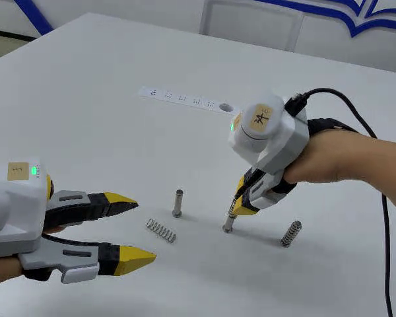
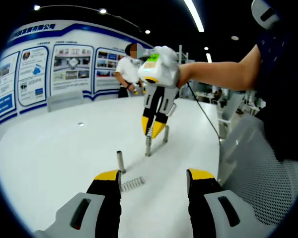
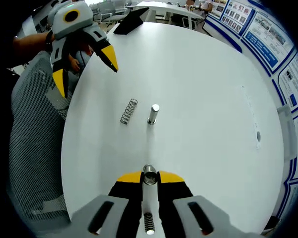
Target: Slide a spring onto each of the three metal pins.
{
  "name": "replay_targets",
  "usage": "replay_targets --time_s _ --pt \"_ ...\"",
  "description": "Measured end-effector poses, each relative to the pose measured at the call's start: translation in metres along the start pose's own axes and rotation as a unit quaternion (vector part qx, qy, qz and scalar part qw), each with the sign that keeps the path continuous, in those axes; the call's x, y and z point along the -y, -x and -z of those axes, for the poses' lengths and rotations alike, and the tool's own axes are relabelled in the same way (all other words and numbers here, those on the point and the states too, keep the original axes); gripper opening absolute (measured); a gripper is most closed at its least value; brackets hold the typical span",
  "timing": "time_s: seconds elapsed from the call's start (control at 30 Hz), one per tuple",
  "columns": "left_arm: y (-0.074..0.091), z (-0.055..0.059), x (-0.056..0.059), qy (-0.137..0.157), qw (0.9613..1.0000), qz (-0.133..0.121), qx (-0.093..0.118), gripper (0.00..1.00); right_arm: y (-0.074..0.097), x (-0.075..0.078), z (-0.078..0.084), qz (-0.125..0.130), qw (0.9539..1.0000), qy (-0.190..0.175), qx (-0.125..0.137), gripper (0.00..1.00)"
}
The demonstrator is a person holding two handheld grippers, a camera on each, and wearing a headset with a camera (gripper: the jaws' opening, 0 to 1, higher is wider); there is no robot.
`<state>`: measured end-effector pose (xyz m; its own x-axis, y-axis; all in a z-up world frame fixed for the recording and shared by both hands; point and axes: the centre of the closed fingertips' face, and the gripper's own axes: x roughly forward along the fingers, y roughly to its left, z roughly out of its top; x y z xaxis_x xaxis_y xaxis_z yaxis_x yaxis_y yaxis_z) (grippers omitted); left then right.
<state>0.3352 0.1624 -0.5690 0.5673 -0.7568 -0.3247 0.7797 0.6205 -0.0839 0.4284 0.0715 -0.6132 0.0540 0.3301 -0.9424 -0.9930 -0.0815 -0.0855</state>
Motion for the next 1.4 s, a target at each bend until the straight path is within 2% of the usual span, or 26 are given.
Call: replay_targets --time_s 0.47,0.77,0.9,1.1,1.2,1.3,1.4 --pt "0.0 0.001 0.0 -0.001 1.0 0.001 -0.004 0.54 -0.029 0.002 0.01 0.007 0.9998 -0.006 -0.019 0.12" --pt "0.001 0.003 0.0 -0.001 1.0 0.0 -0.007 0.54 -0.033 0.002 0.012 0.011 0.9997 -0.007 -0.019 0.14" --pt "0.001 0.003 0.0 -0.001 1.0 -0.002 -0.006 0.54 -0.028 0.001 0.011 0.015 0.9998 -0.005 -0.016 0.17" --pt "0.0 0.006 0.001 -0.001 1.0 -0.001 -0.009 0.54 -0.008 -0.002 -0.006 0.031 0.9994 -0.008 0.01 0.19" --pt "0.0 0.007 0.001 -0.003 0.9999 -0.001 -0.011 0.54 0.0 -0.006 -0.019 0.039 0.9986 -0.021 0.03 0.19" --pt "-0.001 0.006 0.002 -0.005 0.9999 0.0 -0.012 0.53 0.002 -0.012 -0.033 0.04 0.9978 -0.022 0.049 0.18" --pt "-0.001 0.005 0.002 -0.007 0.9999 0.0 -0.012 0.53 -0.003 -0.02 -0.047 0.031 0.997 -0.023 0.068 0.16"
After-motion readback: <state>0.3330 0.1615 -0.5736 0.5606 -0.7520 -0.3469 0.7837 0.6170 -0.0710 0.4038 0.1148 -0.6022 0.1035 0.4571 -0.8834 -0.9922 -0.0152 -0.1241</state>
